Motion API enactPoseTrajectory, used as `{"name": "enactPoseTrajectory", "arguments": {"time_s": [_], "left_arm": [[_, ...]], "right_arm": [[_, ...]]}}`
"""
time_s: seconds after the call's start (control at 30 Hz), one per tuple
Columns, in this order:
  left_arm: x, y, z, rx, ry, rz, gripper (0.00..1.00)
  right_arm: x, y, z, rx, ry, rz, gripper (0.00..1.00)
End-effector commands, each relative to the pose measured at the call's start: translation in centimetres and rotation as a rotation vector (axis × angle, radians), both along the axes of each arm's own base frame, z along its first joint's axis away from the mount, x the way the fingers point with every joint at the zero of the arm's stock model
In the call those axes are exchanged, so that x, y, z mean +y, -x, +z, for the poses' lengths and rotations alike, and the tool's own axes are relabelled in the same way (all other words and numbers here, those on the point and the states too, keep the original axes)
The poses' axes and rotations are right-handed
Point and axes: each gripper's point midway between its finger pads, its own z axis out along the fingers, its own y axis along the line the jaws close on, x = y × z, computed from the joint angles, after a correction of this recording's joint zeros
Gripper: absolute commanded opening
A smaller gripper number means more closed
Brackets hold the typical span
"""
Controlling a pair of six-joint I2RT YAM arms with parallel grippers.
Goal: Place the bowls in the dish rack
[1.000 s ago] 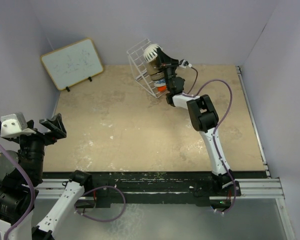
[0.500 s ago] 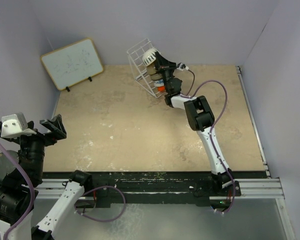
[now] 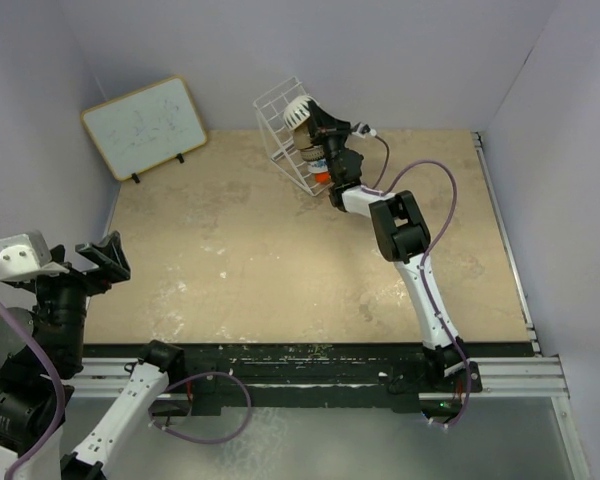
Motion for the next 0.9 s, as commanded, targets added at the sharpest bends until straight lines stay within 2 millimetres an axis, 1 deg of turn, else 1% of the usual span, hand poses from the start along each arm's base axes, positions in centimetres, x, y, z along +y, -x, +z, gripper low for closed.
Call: {"name": "enactPoseTrajectory", "arguments": {"time_s": [0.0, 0.13, 0.27, 0.4, 0.47, 0.6, 0.8, 0.87], "left_arm": [[0.4, 0.5, 0.7, -0.028, 0.005, 0.007, 0.99], [0.5, 0.7, 0.6, -0.029, 0.007, 0.011, 0.99], [0.5, 0.7, 0.5, -0.028, 0.009, 0.010, 0.99], [0.6, 0.7, 0.4, -0.027, 0.009, 0.014, 0.99], [0.6, 0.7, 0.4, -0.029, 0.010, 0.015, 0.99], [0.6, 0.6, 0.4, -0.027, 0.011, 0.013, 0.99], [0.5, 0.5, 0.4, -0.027, 0.015, 0.010, 0.99], [0.5, 0.6, 0.4, -0.028, 0.018, 0.010, 0.99]], "right_arm": [[-0.2, 0.9, 6.4, -0.082, -0.032, 0.006, 0.03], [0.1, 0.8, 6.1, -0.068, -0.011, 0.015, 0.03], [0.5, 0.6, 5.3, -0.042, -0.001, 0.034, 0.04], [0.7, 0.5, 4.5, -0.022, 0.012, 0.041, 0.08], [0.8, 0.6, 4.0, -0.012, 0.013, 0.049, 0.09], [0.8, 0.9, 3.8, -0.001, 0.016, 0.065, 0.10], [0.7, 1.1, 3.9, 0.039, 0.034, 0.065, 0.15], [0.8, 1.0, 3.5, 0.067, 0.045, 0.067, 0.20]]}}
